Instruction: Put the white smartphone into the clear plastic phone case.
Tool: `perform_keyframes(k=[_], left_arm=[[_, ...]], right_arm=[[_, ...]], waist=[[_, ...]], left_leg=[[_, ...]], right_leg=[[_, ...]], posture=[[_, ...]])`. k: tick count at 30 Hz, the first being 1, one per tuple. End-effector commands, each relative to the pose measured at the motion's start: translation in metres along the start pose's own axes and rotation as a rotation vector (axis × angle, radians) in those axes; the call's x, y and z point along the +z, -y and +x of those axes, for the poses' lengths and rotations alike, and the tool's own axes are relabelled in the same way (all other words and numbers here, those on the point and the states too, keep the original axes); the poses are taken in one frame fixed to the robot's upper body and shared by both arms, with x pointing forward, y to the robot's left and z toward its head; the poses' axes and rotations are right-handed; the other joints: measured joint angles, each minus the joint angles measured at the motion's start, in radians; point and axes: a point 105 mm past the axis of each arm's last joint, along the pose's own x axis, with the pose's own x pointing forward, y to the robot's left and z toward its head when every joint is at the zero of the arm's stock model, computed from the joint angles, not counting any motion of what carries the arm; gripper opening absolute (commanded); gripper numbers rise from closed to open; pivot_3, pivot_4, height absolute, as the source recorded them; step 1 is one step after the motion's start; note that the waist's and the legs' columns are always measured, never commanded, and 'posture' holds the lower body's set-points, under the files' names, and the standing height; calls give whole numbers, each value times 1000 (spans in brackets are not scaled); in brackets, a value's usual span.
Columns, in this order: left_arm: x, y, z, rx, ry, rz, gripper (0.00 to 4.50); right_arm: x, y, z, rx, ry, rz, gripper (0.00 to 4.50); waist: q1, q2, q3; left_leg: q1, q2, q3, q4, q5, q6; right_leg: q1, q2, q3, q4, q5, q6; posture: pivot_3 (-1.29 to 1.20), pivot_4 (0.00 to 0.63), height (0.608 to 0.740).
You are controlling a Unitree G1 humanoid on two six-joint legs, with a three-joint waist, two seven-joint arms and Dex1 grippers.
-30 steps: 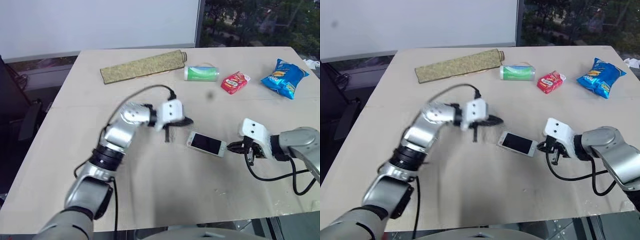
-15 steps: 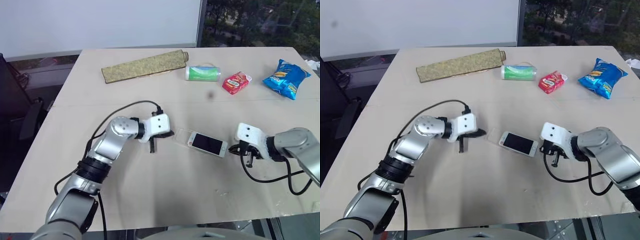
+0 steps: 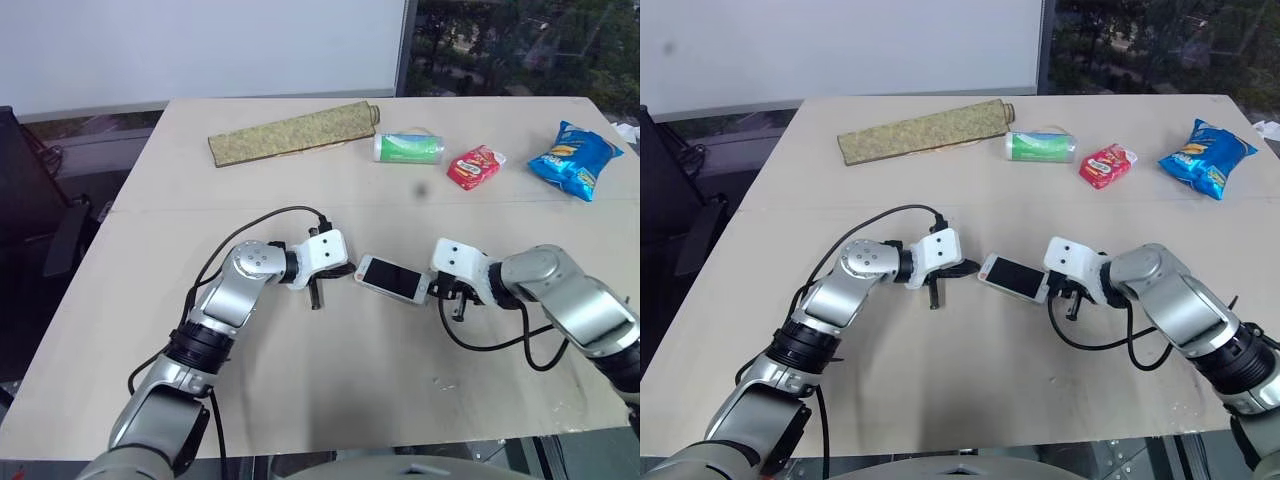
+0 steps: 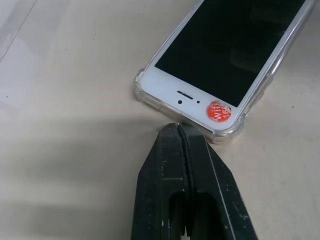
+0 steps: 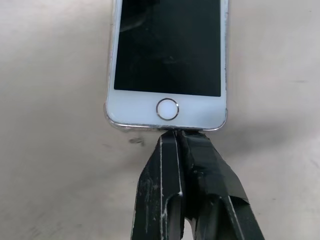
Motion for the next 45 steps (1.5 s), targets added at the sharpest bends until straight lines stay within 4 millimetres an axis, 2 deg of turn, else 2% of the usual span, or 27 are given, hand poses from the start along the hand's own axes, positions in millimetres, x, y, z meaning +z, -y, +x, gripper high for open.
perform_keyframes(k=[1,5,9,13,14,17,19,21,23,25,26,31,38,41,43,45], left_arm=[[31,36,23,-152,118,54,0],[25,31,17,-132,99,50,0],[11,2,-14,-46,60,35,0],[8,-25,-43,43,40,41,0],[11,-30,-47,57,50,43,0],[24,-36,-51,71,93,53,0],[41,-37,-46,76,169,44,0],[67,-30,-34,50,316,2,0],[82,-19,-21,4,417,-55,0],[84,-7,-7,-40,451,-123,0],[79,-2,1,-54,432,-129,0],[49,13,26,-86,310,-133,0],[12,24,30,-102,194,-142,0],[9,24,30,-95,191,-146,0],[9,24,31,-92,194,-147,0],[10,24,31,-91,194,-145,0]], right_arm=[[32,-4,6,-13,99,-78,19],[25,-2,1,-28,93,-59,19],[2,9,-22,-76,72,-10,19],[-10,17,-42,-120,119,46,19],[-11,18,-48,-124,141,30,19],[-8,16,-62,-111,225,31,19],[-4,22,-69,-138,284,24,19],[7,22,-70,-118,440,90,19],[13,19,-66,-89,602,173,19],[15,16,-63,-58,793,260,19],[11,13,-58,-50,825,247,19],[-9,1,-30,-4,841,254,19],[-17,-8,-3,51,874,222,19],[-23,-9,8,51,823,215,19],[-40,-3,23,-9,700,221,19],[-53,-7,31,-1,618,199,19]], waist=[[-1,0,0],[-1,0,-1],[3,0,0],[1,0,0],[0,0,0],[2,0,1],[1,0,1],[1,-1,1],[2,-1,1],[1,-2,0],[0,-1,0],[-9,0,1],[-19,1,1],[-22,1,1],[-25,1,1],[-25,1,0]], left_leg=[[1,0,0,0,0,0],[1,1,0,0,0,0],[-2,0,-1,0,0,0],[-11,0,-1,0,0,0],[-17,0,-1,0,0,0],[-17,0,-1,0,0,0],[-18,0,-1,0,0,0],[-18,-1,0,0,0,0],[-17,0,-1,1,0,0],[-17,0,-2,1,0,0],[-16,0,-2,1,0,0],[-13,0,1,0,0,0],[-10,2,2,0,0,0],[-7,2,3,0,0,0],[-3,2,3,0,0,0],[2,2,3,-1,0,0]], right_leg=[[0,0,0,0,0,0],[0,0,0,1,0,0],[-2,0,0,0,3,-4],[-11,0,-1,0,5,-1],[-17,0,-1,1,5,-1],[-17,0,-1,0,5,-1],[-17,0,-1,0,5,-1],[-16,0,-1,0,5,0],[-15,0,-1,0,5,0],[-15,1,-1,0,5,0],[-14,2,-1,1,5,0],[-14,3,2,2,6,0],[-12,4,3,3,6,-1],[-10,4,4,3,6,-1],[-6,4,4,3,6,-1],[-1,4,4,2,3,-4]], posture=[[0,150,740],[0,150,740],[0,150,740],[0,150,740],[0,150,740],[0,150,740],[0,150,740],[0,150,740],[0,150,740],[0,150,740],[0,150,740],[0,150,740],[0,150,740],[0,150,740],[0,150,740],[0,150,740]])
